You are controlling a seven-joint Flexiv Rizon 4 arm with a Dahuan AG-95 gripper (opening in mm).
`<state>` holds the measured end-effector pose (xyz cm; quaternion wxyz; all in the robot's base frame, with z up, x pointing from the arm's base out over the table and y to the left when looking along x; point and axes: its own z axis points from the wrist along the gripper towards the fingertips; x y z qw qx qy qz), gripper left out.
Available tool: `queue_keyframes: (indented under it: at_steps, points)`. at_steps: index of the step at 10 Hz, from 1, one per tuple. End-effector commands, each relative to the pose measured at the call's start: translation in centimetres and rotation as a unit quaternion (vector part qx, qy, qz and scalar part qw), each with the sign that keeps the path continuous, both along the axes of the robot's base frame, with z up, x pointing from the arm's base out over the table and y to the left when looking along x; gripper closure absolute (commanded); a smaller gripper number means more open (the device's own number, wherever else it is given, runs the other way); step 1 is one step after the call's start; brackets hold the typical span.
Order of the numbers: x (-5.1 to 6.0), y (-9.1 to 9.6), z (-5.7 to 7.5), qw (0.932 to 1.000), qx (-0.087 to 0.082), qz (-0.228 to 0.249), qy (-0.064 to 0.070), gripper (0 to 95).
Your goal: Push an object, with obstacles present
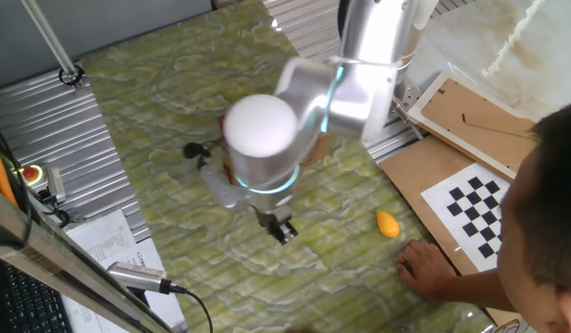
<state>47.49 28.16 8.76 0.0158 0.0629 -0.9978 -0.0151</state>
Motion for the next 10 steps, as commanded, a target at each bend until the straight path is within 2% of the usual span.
queue_keyframes:
  at_steps: [1,3,4,5,9,10]
  points:
    - [-1.82,0.02,-0.83,1.0000,-0.001,-0.005,0.000,95.0]
    - [-2.17,-0.12,-0.95,0.9999,-0.002,-0.011,-0.004,95.0]
    - [-2.17,-0.12,-0.95,0.9997,-0.002,-0.011,-0.022,95.0]
    - [-2.17,-0.12,-0.95,0.9998,-0.002,-0.005,-0.018,95.0]
    - [-2.17,-0.12,-0.95,0.9994,-0.003,0.006,0.034,95.0]
    - [-2.17,-0.12,-0.95,0.9993,-0.002,0.006,0.038,95.0]
